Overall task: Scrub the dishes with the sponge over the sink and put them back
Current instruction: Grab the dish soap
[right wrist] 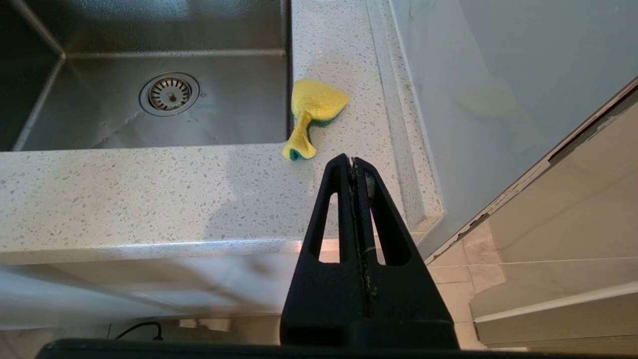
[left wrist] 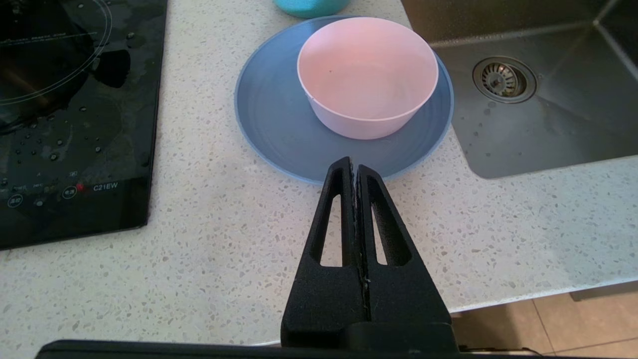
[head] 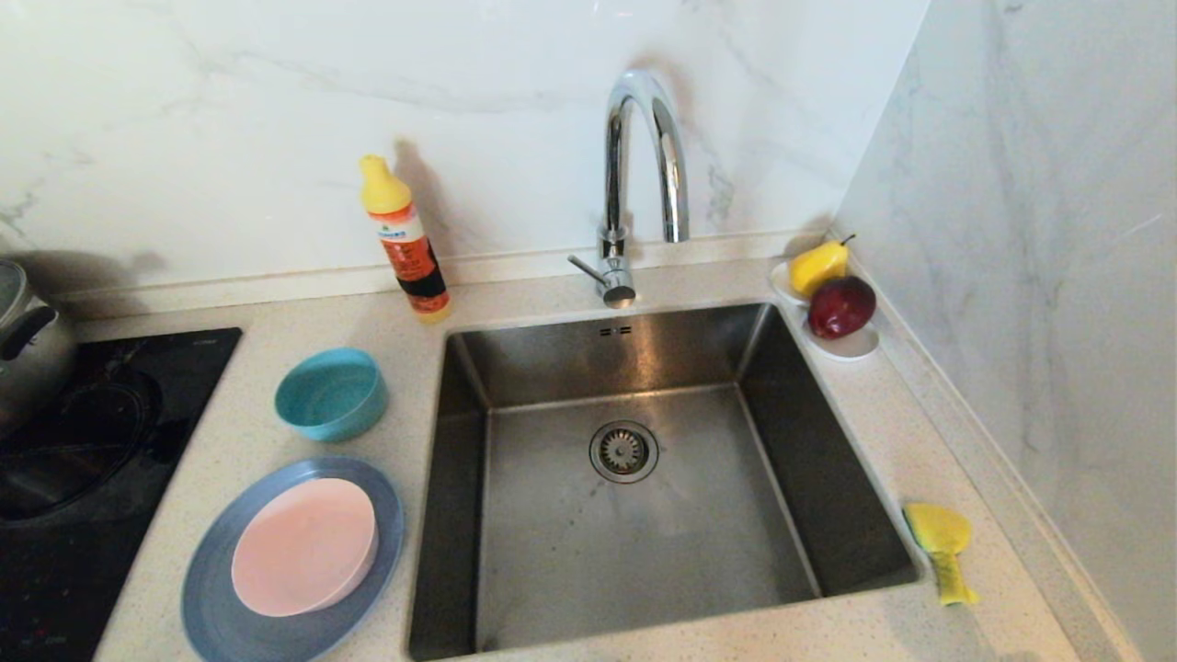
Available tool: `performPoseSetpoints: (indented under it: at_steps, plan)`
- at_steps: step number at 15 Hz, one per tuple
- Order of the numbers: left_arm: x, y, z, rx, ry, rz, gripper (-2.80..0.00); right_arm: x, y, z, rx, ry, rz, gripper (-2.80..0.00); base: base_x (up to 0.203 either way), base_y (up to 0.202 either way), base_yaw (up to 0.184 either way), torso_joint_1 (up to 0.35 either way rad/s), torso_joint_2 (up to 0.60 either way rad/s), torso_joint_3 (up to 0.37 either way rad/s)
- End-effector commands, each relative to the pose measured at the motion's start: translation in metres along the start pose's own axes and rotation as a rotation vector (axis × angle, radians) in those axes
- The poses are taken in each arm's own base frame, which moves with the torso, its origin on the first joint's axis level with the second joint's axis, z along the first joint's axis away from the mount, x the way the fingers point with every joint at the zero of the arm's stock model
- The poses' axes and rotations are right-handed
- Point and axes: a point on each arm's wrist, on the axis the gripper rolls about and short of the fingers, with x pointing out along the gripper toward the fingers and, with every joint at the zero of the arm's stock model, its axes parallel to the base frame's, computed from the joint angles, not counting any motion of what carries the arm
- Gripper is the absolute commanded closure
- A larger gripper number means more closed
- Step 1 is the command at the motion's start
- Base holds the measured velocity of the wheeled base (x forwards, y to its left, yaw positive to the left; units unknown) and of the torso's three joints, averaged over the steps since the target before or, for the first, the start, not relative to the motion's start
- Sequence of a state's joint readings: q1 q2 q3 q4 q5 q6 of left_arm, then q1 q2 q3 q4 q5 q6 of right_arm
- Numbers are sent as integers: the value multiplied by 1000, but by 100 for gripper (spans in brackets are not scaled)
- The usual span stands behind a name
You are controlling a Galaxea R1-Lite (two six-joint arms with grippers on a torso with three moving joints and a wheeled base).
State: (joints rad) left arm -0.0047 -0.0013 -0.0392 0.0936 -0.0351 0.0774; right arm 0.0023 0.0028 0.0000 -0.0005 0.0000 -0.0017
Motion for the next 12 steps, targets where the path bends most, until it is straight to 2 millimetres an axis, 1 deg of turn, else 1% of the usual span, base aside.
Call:
performPoseSetpoints:
  at_steps: [1, 9, 10, 12]
  plan:
    - [0, 0, 0, 1, 1, 0, 0, 0, 0, 0, 0, -1, 1, 0, 0, 0, 0, 0, 0, 0]
    - [0, 0, -1, 7, 4, 4, 0, 0, 0, 0, 0, -1, 1, 0, 0, 0, 0, 0, 0, 0]
    - [-2, 0, 6, 7, -21, 5, 0, 0, 0, 0, 0, -2, 1, 0, 0, 0, 0, 0, 0, 0]
    - [-14, 3, 41, 6, -114, 9, 0, 0, 0, 0, 0, -1, 1, 0, 0, 0, 0, 0, 0, 0]
